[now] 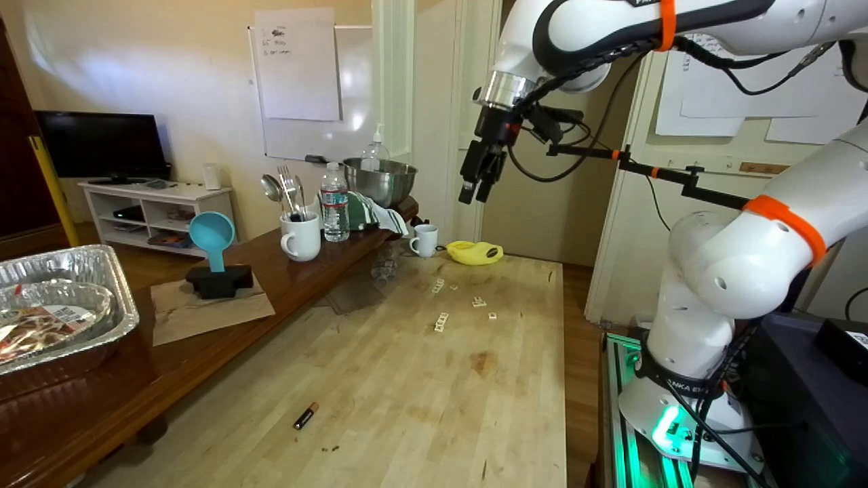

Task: Slide the letter S to the pile of letters on the left

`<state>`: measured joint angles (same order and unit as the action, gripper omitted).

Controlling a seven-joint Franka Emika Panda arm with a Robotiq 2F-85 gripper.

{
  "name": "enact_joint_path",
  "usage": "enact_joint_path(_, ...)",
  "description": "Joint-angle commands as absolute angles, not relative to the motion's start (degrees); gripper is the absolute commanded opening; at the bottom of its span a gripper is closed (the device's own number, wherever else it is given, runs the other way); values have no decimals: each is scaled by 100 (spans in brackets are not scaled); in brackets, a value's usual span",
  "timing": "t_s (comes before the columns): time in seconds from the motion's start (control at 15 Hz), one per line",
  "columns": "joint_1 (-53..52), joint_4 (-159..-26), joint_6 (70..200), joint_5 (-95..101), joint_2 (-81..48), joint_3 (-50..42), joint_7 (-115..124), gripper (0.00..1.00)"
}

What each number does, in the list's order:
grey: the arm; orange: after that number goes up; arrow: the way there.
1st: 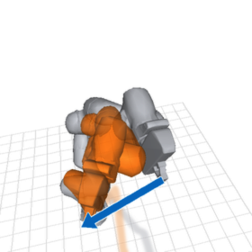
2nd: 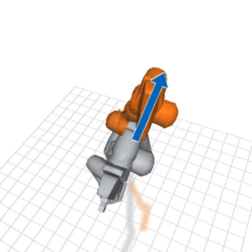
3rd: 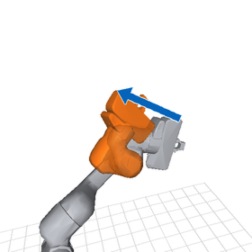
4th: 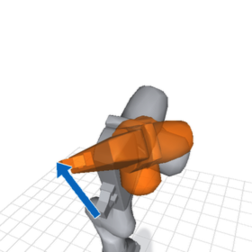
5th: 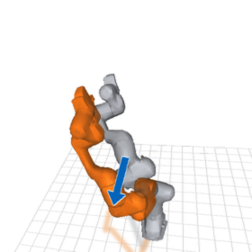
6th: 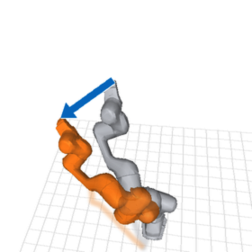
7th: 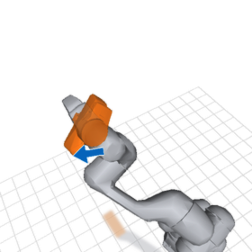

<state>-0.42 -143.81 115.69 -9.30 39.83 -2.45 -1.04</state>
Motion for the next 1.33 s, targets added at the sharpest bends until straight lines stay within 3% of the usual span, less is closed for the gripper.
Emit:
enact_joint_path(0.0, 63, -14452, 12186, -812, 3393, -661, -798, 100)
enact_joint_path(0.73, 143, -14402, 13713, -1150, 1783, -1856, -3098, 100)
enact_joint_path(1.27, 244, -14456, 13790, -963, 1703, -1743, -3060, 100)
